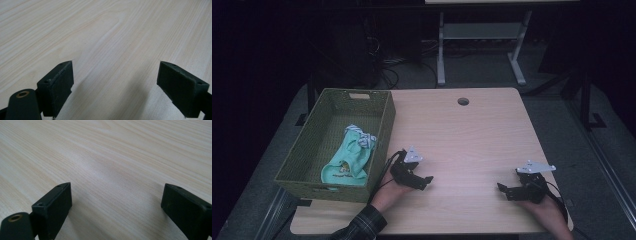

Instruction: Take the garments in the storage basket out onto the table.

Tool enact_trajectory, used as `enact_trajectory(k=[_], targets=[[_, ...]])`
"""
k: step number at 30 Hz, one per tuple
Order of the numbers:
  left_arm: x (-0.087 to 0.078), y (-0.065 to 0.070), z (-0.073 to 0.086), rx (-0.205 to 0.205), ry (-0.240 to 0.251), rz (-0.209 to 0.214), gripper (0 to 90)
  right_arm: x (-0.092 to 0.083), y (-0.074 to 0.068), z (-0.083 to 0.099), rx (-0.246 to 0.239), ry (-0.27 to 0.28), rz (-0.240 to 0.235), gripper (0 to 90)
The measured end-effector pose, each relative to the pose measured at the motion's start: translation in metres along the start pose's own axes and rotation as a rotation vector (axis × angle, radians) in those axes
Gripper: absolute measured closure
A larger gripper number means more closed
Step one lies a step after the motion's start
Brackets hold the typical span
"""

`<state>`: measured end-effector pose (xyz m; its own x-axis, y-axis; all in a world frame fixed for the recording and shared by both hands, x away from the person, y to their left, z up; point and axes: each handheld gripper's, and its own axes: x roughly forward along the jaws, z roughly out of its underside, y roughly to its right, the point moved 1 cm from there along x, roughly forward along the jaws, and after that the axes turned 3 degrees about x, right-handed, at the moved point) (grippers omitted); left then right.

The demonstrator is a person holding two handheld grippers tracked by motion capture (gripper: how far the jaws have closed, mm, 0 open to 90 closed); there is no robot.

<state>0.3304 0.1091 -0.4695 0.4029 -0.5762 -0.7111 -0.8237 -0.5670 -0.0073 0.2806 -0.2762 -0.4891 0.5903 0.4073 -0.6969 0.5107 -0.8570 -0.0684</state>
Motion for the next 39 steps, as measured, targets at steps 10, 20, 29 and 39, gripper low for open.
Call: enact_trajectory(k=[10,20,29,39], targets=[[-0.005,-0.007,0.000,-0.026,0.003,-0.010,13.1,0.000,0.000,0.000,-0.003,-0.001,0.000,9.4],[-0.008,-0.007,-0.001,-0.038,0.005,-0.015,13.1,0.000,0.000,0.000,-0.001,0.000,0.000,9.4],[-0.015,-0.007,-0.005,-0.049,0.026,-0.008,13.2,0.000,0.000,0.000,-0.001,0.000,0.000,9.4],[-0.018,-0.008,-0.007,-0.069,0.016,-0.005,13.3,0.000,0.000,0.000,0.000,0.000,0.000,9.4]])
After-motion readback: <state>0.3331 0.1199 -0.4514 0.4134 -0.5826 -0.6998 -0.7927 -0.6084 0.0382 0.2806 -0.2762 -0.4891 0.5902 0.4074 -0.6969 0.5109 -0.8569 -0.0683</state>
